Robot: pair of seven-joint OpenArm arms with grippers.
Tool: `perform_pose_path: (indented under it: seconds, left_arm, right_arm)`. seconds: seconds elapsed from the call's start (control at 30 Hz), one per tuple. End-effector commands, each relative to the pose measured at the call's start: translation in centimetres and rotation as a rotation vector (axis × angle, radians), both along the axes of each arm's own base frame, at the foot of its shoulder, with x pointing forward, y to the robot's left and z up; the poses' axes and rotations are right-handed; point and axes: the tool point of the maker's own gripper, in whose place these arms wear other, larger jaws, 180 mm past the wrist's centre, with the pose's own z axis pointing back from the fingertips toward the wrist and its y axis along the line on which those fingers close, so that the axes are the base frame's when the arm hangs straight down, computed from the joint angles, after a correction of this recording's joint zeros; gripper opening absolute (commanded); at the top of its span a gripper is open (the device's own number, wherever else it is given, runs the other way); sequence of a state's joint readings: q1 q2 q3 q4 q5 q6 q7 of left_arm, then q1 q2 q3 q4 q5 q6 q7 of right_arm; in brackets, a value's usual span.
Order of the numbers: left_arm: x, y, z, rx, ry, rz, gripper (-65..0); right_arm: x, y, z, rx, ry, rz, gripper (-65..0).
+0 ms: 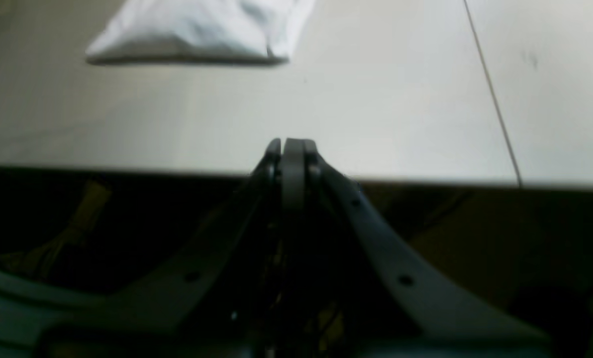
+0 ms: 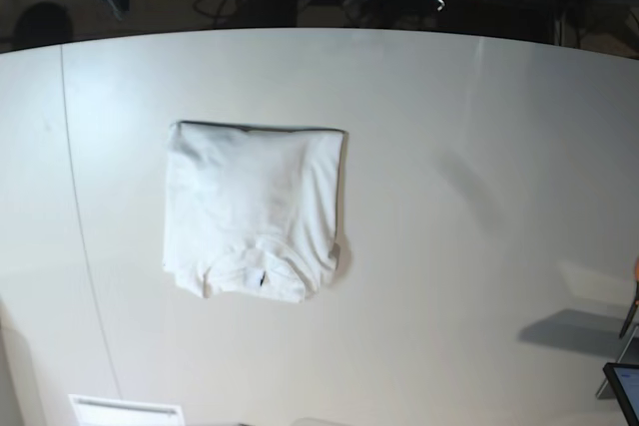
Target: Fold the T-shirt properly
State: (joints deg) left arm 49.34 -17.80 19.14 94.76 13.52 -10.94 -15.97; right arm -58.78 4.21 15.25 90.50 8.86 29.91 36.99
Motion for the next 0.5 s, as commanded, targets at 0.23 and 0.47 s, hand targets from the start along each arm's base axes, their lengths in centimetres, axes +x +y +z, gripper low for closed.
perform_pose_path:
  seconds: [0.23,0.47]
  left_arm:
    - [-4.2,2.8,-10.5,0.098,0.253,0.083,-65.0]
    - [-7.1,3.4,-20.2,0.174,0.556,0.178,-65.0]
  right_arm:
    - [-4.8,2.7,-11.6,0.093,0.392,0.032,-65.0]
    - [-8.4,1.6,-24.6,0.126,0.975,0.051,-65.0]
